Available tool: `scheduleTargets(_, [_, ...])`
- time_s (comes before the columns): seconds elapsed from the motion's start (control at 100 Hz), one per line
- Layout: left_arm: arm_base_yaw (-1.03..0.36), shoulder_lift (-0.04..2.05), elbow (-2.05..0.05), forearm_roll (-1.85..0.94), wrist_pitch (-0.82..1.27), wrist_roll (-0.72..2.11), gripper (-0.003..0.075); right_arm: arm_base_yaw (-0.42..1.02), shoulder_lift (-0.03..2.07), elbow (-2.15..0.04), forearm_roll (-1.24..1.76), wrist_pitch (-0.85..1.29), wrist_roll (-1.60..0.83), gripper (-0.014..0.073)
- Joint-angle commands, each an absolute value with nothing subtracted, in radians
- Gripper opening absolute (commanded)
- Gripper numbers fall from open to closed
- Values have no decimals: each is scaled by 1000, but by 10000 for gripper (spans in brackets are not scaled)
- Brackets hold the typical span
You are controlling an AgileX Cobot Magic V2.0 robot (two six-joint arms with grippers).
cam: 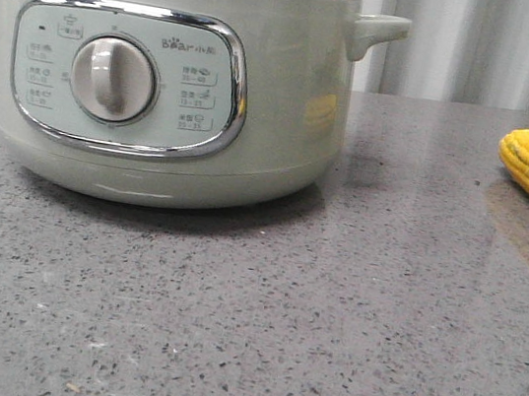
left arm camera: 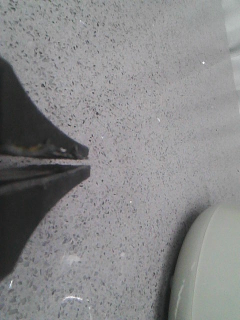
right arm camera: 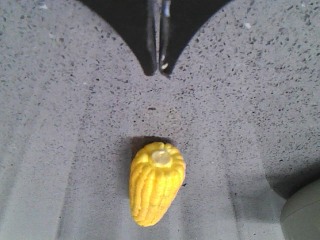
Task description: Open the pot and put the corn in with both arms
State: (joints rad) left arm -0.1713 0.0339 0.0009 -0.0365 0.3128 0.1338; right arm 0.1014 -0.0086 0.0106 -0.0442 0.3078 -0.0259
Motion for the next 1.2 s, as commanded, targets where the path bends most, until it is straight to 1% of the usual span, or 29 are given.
scheduleTargets(0.0, [-170,44,8,-40,251,133,-20,96,-30,30,-43,231,-27,-74])
scheduleTargets(0.37, [-170,44,8,-44,243,133,-20,96,-30,30,-42,38,-27,-74])
scheduleTargets(0.51, [-170,44,8,-44,167,133,-20,96,-30,30,11,-55,-27,-74])
scheduleTargets(0.71, [-170,44,8,-51,29,133,-20,96,-30,30,158,-48,-27,-74])
scheduleTargets(0.77, [-170,44,8,-142,-29,97,-20,96,-30,30,224,-56,-27,-74])
scheduleTargets(0.82, [-170,44,8,-297,-88,54,-20,96,-30,30,293,-79,-27,-74])
scheduleTargets(0.92, [-170,44,8,-567,-145,47,-20,96,-30,18,448,-139,-27,-74])
scheduleTargets(0.96, [-170,44,8,-684,-173,47,-20,96,-30,3,468,-136,-27,-74])
scheduleTargets(1.07, [-172,44,-6,-897,-194,47,-20,96,-30,-50,468,-91,-27,-74])
scheduleTargets(1.13, [-174,44,-25,-926,-206,63,-20,96,-27,-86,468,-48,-27,-74])
scheduleTargets(1.19, [-174,46,-59,-840,-219,91,-20,96,-17,-135,466,15,-27,-74])
